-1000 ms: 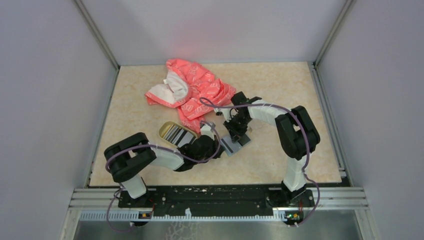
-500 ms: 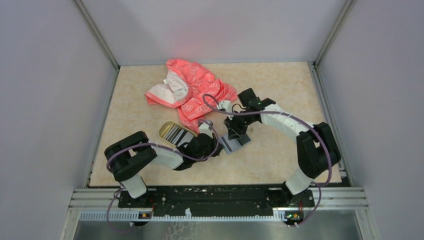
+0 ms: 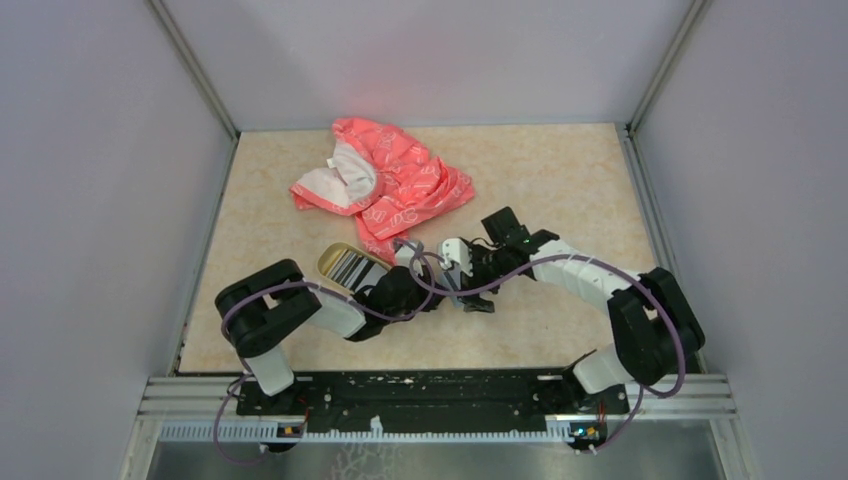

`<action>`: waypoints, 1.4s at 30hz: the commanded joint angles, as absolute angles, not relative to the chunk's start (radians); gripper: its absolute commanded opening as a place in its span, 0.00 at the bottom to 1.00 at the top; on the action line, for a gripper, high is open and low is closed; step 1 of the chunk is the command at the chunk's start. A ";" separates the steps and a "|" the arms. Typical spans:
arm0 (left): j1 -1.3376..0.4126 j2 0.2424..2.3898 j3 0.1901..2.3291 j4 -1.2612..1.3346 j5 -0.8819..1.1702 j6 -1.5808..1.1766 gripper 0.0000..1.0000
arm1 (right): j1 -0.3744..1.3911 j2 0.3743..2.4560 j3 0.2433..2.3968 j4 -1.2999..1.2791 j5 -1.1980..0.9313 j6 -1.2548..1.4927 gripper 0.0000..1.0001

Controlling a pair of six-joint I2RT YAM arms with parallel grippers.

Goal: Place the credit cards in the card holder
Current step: Insert the credit card into the card holder.

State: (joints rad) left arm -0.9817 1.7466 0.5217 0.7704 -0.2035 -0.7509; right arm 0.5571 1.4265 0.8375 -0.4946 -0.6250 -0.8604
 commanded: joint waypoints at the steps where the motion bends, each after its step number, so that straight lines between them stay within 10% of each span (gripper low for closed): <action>1: -0.971 1.782 0.493 0.820 -0.176 -0.752 0.02 | 0.599 1.472 0.851 -0.400 -0.516 -0.882 0.98; 20: -0.930 1.843 0.451 0.992 -0.092 -0.788 0.02 | 0.471 1.623 1.009 -0.495 -0.701 -0.546 0.87; 31: -0.924 1.847 0.451 0.993 -0.086 -0.792 0.02 | 0.464 1.704 1.068 -0.490 -0.486 -0.402 0.20; 42: -0.922 1.854 0.450 1.004 -0.077 -0.793 0.02 | 0.465 1.782 1.088 -0.523 -0.443 -0.397 0.13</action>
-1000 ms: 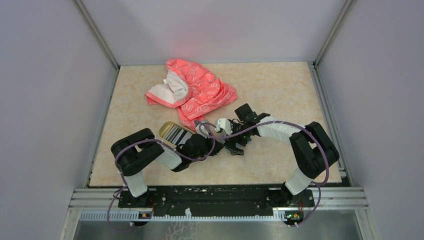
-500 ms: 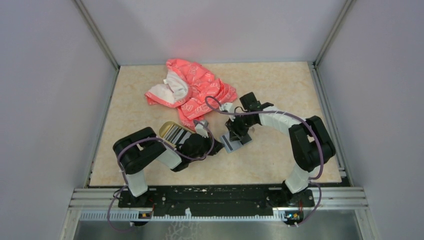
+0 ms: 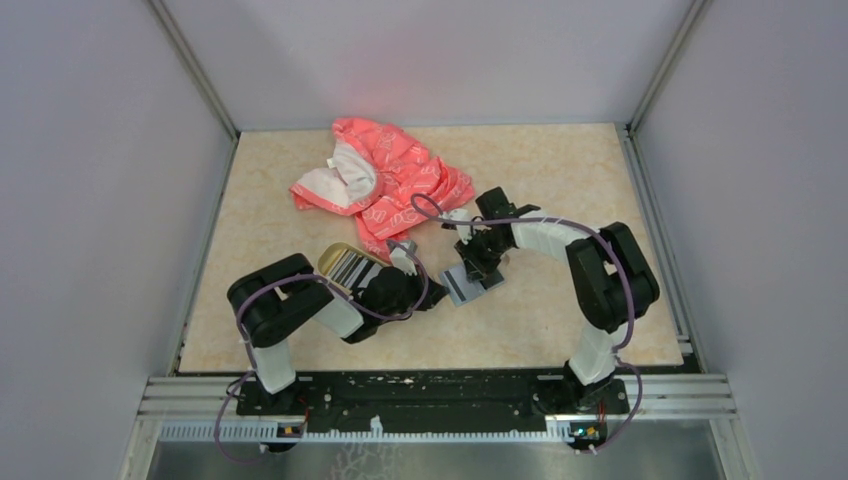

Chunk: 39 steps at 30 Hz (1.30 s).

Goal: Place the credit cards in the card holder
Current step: Insert the credit card into the card holder.

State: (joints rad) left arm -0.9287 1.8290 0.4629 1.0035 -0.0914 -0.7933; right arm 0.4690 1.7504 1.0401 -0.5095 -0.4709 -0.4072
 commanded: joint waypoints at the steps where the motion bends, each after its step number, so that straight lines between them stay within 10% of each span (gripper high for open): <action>1: -0.922 1.853 0.450 1.007 -0.076 -0.793 0.02 | 0.464 1.792 1.092 -0.529 -0.439 -0.396 0.13; 25: -0.864 1.810 0.320 1.285 0.089 -0.907 0.03 | 0.441 1.851 1.118 -0.573 -0.491 -0.394 0.13; 39: -0.872 1.824 0.431 1.139 0.096 -0.965 0.27 | 0.441 1.857 1.120 -0.579 -0.495 -0.397 0.13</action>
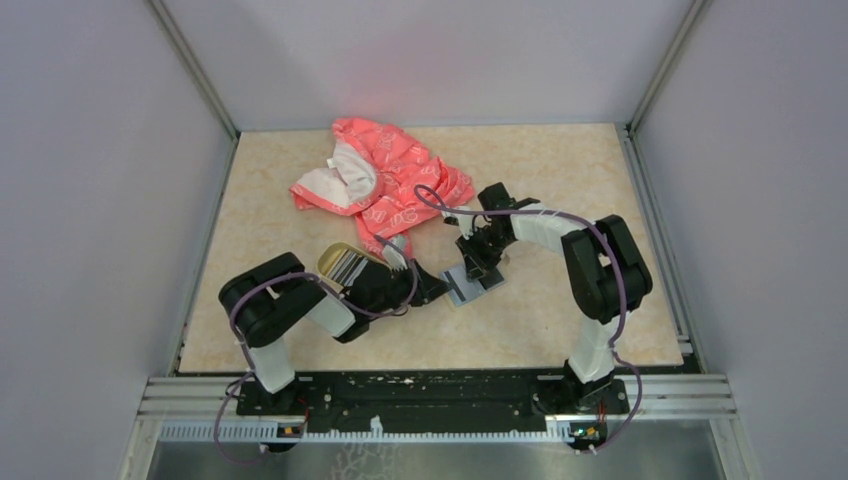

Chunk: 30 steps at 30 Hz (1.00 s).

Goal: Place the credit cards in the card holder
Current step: Insert the credit card into the card holder.

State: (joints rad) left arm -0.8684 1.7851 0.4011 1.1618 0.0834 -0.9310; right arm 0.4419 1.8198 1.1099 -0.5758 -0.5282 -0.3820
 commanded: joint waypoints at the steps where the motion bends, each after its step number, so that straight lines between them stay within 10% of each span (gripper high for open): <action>1: -0.871 1.835 0.436 1.136 0.092 -0.970 0.28 | 0.442 1.858 1.122 -0.580 -0.495 -0.397 0.13; 30: -0.868 1.933 0.499 1.175 0.106 -0.972 0.28 | 0.439 1.829 1.129 -0.593 -0.544 -0.402 0.14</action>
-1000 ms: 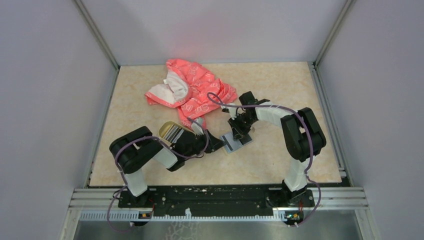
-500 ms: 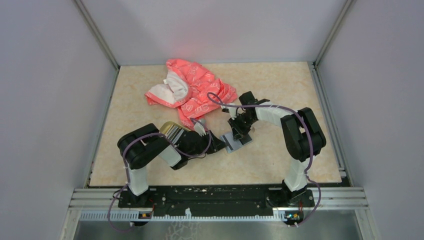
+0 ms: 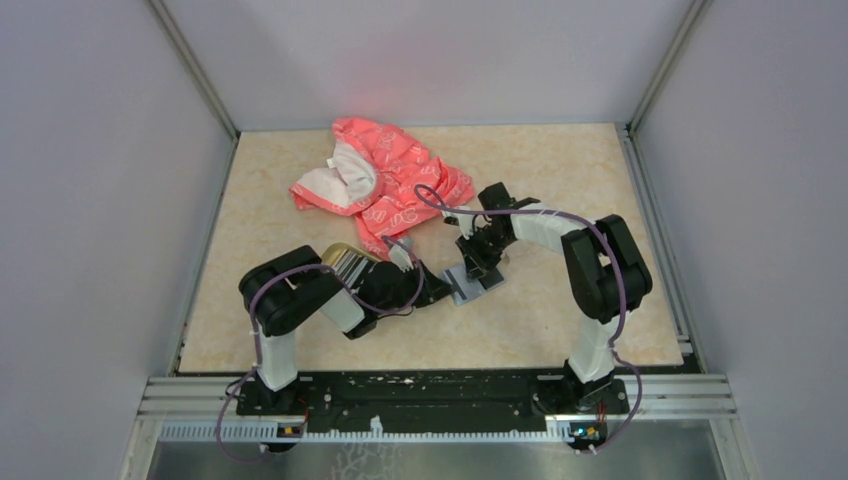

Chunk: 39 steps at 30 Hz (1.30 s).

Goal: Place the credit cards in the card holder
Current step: Insert the credit card into the card holder.

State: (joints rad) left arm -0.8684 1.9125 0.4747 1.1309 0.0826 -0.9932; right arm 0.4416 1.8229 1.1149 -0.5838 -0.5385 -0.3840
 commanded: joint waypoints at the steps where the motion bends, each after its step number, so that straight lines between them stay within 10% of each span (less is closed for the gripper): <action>1: -0.868 1.933 0.501 1.176 0.109 -0.971 0.28 | 0.437 1.821 1.130 -0.592 -0.549 -0.402 0.14; 22: -0.852 1.929 0.509 1.213 0.136 -0.969 0.23 | 0.419 1.646 1.107 -0.587 -0.642 -0.496 0.45; 30: -0.842 1.965 0.525 1.284 0.167 -0.979 0.24 | 0.446 1.529 1.031 -0.553 -0.666 -0.649 0.82; 39: -0.830 2.020 0.595 1.305 0.210 -1.002 0.27 | 0.440 1.538 1.024 -0.592 -0.653 -0.730 0.91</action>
State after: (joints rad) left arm -0.8402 1.9938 0.5579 1.2423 0.1791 -0.9909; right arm 0.4381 1.5635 1.0336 -0.5999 -0.6498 -0.6746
